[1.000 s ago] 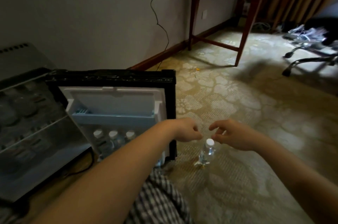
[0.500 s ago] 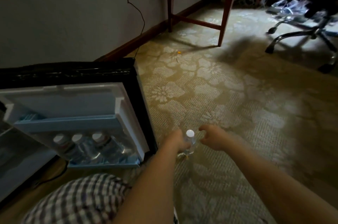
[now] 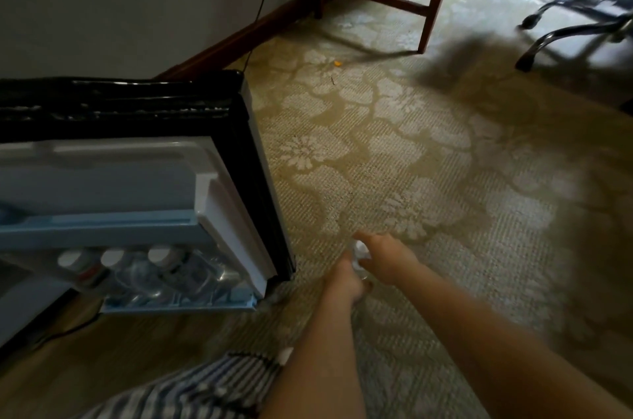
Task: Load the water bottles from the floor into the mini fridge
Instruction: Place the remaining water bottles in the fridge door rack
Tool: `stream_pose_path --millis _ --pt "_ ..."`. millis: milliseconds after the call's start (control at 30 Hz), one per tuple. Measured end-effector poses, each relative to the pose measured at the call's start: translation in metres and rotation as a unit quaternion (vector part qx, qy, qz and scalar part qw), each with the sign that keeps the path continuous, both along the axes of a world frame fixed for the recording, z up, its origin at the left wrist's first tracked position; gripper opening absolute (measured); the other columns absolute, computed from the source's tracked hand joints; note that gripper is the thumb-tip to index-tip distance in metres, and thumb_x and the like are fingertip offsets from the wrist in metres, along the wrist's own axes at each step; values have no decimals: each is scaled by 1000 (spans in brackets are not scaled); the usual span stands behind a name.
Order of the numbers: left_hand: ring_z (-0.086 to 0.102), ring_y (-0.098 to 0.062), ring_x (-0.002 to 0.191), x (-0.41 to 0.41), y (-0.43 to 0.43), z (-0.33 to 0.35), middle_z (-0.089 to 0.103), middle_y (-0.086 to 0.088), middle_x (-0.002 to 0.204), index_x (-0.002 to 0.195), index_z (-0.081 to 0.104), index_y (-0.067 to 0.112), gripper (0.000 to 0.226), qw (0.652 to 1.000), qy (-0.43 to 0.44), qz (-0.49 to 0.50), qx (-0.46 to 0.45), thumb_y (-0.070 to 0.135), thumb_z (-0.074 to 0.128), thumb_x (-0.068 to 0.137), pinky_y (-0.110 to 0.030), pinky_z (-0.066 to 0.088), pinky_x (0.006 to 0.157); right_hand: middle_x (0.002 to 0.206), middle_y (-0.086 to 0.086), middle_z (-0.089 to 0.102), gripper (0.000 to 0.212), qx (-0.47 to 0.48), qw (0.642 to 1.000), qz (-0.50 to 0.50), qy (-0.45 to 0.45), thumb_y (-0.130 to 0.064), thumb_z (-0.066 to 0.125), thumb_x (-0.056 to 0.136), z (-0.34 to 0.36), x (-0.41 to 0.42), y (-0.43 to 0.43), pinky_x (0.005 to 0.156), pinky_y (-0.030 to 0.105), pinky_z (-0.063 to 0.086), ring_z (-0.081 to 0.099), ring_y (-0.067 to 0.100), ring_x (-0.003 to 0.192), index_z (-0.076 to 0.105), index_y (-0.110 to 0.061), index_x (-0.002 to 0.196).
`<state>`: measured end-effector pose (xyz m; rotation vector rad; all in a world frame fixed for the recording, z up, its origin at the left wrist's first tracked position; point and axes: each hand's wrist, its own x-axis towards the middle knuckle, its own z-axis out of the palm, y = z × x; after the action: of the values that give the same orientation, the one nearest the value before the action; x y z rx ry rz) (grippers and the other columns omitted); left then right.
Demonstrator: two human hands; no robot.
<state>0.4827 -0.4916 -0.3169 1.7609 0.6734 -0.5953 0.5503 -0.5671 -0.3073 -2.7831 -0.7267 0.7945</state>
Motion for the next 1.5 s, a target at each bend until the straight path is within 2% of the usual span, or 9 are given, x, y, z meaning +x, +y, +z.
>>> stream_pose_path --millis 233,400,467,533,667,867,1133,1267,1500 --pt "40 -24 134 10 -1 5 39 -8 145 144 26 15 76 998 5 -14 55 11 69 80 -27 33 108 115 15 62 36 -7 1000 -14 1 -20 54 91 -5 9 -1 85 41 52 60 32 105 44 -16 125" --pt "50 -30 121 12 -5 2 51 -7 136 139 35 24 76 1000 -3 -11 13 9 72 74 -41 43 104 111 15 64 37 25 999 -36 -15 -35 51 94 15 4 -16 84 39 52 61 31 101 48 -10 121" --pt "50 -31 121 7 -7 6 49 -8 138 139 35 24 73 1000 -16 0 -2 9 71 77 -36 48 98 108 15 64 40 37 998 -33 -37 -38 49 94 29 -1 -24 80 37 48 61 31 98 50 -6 119" --pt "50 -31 122 0 -12 18 48 -7 138 137 36 21 62 998 -48 36 -14 11 66 83 -22 52 83 103 14 64 40 61 996 -30 -57 -40 48 94 47 -5 -27 74 36 46 61 29 93 53 -5 114" --pt "58 -29 109 -12 -26 49 58 -6 119 125 38 22 61 987 -135 63 58 26 72 74 -42 51 89 92 12 63 38 106 988 -22 -111 -40 51 92 96 -18 -29 72 37 45 59 26 85 57 -4 102" --pt "62 -19 98 -29 -16 114 65 4 109 116 48 28 67 948 -292 82 95 47 80 60 -41 53 79 68 -2 46 39 143 967 -7 -210 -49 52 89 176 -33 -27 52 26 29 48 18 67 51 -11 81" --pt "59 -12 100 -58 40 211 64 7 107 122 56 28 66 930 -330 -66 149 43 82 63 -32 52 82 59 -4 47 44 218 932 9 -288 -57 55 83 250 -65 -1 47 25 24 46 15 56 47 -17 64" --pt "50 -6 92 -86 77 248 53 16 89 122 58 28 59 907 -338 -121 222 39 80 68 -22 39 77 67 -1 55 35 262 932 68 -241 -47 59 85 271 -88 19 51 25 33 50 16 60 57 -12 80" --pt "52 -11 118 -136 144 253 57 6 129 128 50 27 67 897 -345 -108 255 45 76 69 -31 47 94 68 -5 53 30 300 914 162 -219 -44 61 85 291 -132 80 53 25 35 48 9 62 58 -14 89"
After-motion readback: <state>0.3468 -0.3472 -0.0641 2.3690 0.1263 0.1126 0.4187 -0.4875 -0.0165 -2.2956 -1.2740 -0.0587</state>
